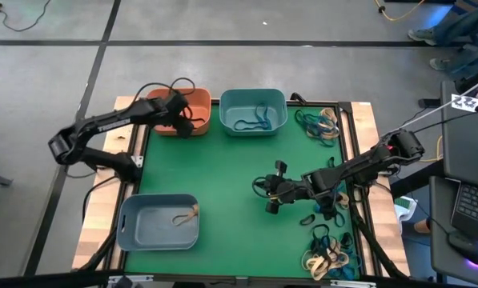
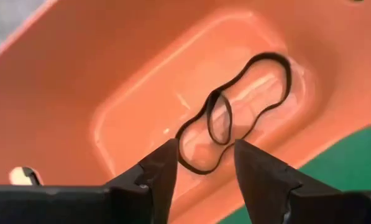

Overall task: Sort rubber bands into baskets
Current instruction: Put the small black rubber band into the orange bin

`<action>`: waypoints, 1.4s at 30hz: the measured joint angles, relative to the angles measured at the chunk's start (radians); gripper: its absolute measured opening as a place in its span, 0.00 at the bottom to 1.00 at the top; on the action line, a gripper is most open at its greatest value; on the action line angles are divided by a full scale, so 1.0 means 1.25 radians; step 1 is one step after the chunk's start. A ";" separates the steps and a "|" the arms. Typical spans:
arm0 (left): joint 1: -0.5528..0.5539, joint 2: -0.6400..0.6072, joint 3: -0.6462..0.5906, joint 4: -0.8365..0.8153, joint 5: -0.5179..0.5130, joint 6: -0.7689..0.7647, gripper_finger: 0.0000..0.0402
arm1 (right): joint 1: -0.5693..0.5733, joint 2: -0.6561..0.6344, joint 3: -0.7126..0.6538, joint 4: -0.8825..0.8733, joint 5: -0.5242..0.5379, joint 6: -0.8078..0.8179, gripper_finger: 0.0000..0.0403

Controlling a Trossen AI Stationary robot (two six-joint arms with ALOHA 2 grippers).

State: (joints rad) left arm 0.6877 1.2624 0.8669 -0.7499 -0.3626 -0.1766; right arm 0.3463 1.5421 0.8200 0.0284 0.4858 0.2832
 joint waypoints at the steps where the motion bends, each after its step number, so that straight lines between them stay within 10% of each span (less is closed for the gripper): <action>1: 0.003 0.009 0.000 0.000 0.000 0.002 0.39 | 0.000 0.000 0.000 0.000 0.000 0.000 0.04; 25: -0.026 0.012 0.000 0.045 -0.010 0.059 0.39 | 0.000 0.000 0.000 0.000 -0.001 -0.001 0.04; 42: -0.286 -0.187 -0.010 0.134 -0.009 0.016 0.39 | 0.000 0.000 0.000 0.068 0.000 -0.041 0.04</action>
State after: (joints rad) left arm 0.3298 1.0281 0.8546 -0.5826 -0.3742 -0.1569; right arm 0.3462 1.5417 0.8197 0.1130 0.4854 0.2321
